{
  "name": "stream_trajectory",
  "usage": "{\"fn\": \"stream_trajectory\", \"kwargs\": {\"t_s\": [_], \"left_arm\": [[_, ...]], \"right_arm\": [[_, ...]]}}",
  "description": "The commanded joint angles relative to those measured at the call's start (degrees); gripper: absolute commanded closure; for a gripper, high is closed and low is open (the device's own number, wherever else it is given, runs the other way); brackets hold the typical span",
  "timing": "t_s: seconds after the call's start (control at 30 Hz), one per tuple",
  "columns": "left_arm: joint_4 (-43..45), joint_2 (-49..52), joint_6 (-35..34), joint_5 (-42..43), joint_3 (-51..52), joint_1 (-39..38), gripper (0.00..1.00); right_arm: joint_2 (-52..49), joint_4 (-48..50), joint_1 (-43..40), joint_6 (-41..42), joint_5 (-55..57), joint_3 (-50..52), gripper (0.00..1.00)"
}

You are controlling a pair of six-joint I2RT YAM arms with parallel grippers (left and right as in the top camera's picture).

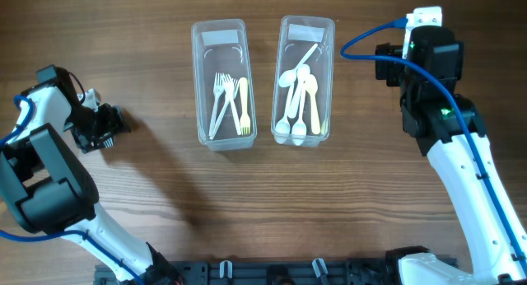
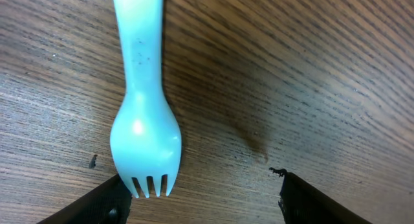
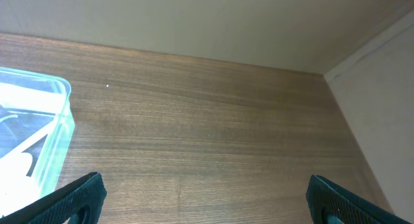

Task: Pack container
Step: 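Move left gripper to the light-blue spork and grasp it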

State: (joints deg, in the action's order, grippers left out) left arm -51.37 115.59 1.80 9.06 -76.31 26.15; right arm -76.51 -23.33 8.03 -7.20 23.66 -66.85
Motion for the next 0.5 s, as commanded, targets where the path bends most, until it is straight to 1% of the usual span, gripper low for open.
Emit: {"fn": "stream_trajectory", "kwargs": {"t_s": [0.0,0.23,0.3,0.37,0.4,0.47], "left_arm": [[1.7,4.3,-4.2,-0.2,3.3,-0.5,0.26],[8.8,4.3,-3.8,-1.7,3.3,-0.5,0.27],[10.8,4.3,-3.5,-1.6,3.3,-0.5,0.30],[11.1,4.3,-3.5,-1.6,3.3,-0.5,0.42],[11.0,4.3,-3.6,-1.4,3.3,-0.6,0.53],[10.8,4.3,-3.6,-1.2,3.3,-1.1,0.66]], "right_arm": [[-0.3,0.1,0.1,-0.3,1.4,0.0,0.00],[-0.3,0.1,0.1,-0.3,1.4,0.0,0.00],[-0.3,0.1,0.1,-0.3,1.4,0.0,0.00],[-0.3,0.1,0.1,-0.3,1.4,0.0,0.00],[-0.3,0.1,0.1,-0.3,1.4,0.0,0.00],[-0.3,0.1,0.1,-0.3,1.4,0.0,0.00]]}}
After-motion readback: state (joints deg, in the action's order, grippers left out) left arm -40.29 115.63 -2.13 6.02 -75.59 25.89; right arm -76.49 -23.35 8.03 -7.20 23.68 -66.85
